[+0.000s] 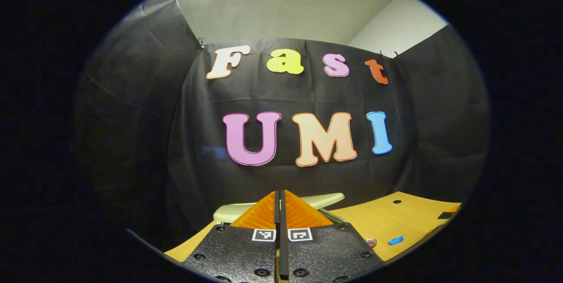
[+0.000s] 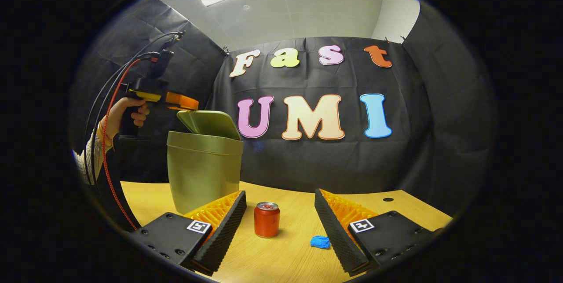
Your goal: Press the lid of the desktop garbage bin to open it, pick up the crumpled paper on the desktop and throw it into the bin, then pick up the pop can on the desktop and drop it into the bin, and finally close the garbage bin lid.
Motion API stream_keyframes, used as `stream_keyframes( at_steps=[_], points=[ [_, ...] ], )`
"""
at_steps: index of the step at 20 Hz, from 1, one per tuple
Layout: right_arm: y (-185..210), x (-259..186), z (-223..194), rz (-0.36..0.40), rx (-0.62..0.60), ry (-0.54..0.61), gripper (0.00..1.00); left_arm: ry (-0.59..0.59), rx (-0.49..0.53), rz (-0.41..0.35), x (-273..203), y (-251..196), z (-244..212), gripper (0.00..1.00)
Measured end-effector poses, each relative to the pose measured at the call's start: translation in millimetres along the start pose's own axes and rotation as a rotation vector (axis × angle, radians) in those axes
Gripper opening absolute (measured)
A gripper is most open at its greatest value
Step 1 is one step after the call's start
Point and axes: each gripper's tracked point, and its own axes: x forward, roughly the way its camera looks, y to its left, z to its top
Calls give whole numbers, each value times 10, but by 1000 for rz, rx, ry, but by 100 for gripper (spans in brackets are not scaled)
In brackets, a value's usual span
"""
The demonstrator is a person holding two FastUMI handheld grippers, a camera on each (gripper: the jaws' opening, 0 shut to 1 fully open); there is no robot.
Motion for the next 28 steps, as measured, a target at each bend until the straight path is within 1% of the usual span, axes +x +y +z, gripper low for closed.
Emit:
stream_keyframes(
  at_steps=[6,9,13,17,22,23,26,28],
  points=[
    [-10,8,-17,-3,-3,3,98,-46,-8,18,-68,-11,147,0],
    [-22,-5,-9,-6,-3,1,98,-58,-35,-7,-157,-87,144,0],
    [-50,-5,-7,-10,-1,1,98,-55,-77,-68,-296,-280,20,0],
    [-157,15,-47,-33,-1,5,98,-29,-102,-171,-511,-696,-324,0],
    [-235,53,-150,-50,2,26,98,20,-93,-317,-761,-1274,-897,0],
    [-252,71,-192,-53,3,35,98,31,-94,-342,-795,-1366,-1020,0],
    [-273,89,-282,-59,20,58,98,86,-102,-383,-904,-1584,-1427,0],
    [-311,119,-336,-61,25,73,98,113,-96,-408,-948,-1668,-1624,10]
  ],
)
